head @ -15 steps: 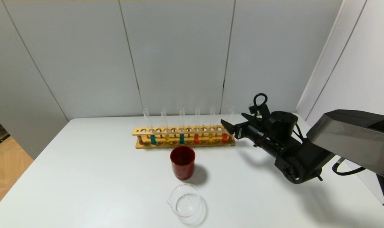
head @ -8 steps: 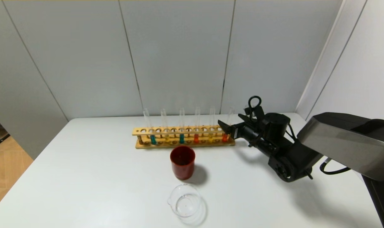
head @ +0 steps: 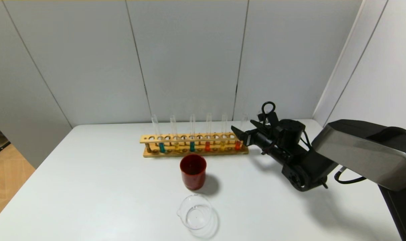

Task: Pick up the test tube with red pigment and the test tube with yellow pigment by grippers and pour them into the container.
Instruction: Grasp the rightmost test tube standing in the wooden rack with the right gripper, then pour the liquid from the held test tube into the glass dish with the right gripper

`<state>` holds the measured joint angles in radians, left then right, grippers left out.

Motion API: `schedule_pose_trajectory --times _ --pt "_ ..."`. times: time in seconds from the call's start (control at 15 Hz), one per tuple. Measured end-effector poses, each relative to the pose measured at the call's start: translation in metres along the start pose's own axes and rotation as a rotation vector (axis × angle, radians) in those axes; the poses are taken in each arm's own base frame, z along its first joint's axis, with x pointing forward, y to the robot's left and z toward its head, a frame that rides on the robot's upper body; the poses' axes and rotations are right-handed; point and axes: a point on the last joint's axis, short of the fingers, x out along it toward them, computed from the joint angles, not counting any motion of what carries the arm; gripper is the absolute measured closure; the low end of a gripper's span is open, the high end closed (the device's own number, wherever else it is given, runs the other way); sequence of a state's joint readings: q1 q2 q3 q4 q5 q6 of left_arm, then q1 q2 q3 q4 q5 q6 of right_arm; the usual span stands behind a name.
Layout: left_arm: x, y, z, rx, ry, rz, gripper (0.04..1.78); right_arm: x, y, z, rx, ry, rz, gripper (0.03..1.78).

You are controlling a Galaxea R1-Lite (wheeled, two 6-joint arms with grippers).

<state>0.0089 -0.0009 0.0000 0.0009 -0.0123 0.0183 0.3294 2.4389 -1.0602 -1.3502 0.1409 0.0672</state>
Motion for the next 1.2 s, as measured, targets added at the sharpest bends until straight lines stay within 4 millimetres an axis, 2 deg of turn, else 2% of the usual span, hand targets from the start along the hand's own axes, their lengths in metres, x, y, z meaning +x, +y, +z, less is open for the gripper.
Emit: schedule_pose_trajectory --times 0.13,0.4,0.53,1.2 --pt "0.0 0.0 0.0 0.0 0.0 0.0 0.07 0.0004 -0.0001 -0.0005 0.001 -0.002 -0.001 0.58" --pt "0.0 0.0 0.0 0.0 0.0 0.0 0.07 0.001 0.0005 -0.0014 0.008 0.004 0.002 1.29" --pt "0.0 0.0 0.0 0.0 0.0 0.0 0.07 0.0026 -0.0003 -0.0009 0.007 -0.001 0.003 1.51" --pt "0.0 0.0 0.0 0.0 0.0 0.0 0.07 0.0041 0.0024 0.0047 -0.014 -0.029 -0.015 1.53"
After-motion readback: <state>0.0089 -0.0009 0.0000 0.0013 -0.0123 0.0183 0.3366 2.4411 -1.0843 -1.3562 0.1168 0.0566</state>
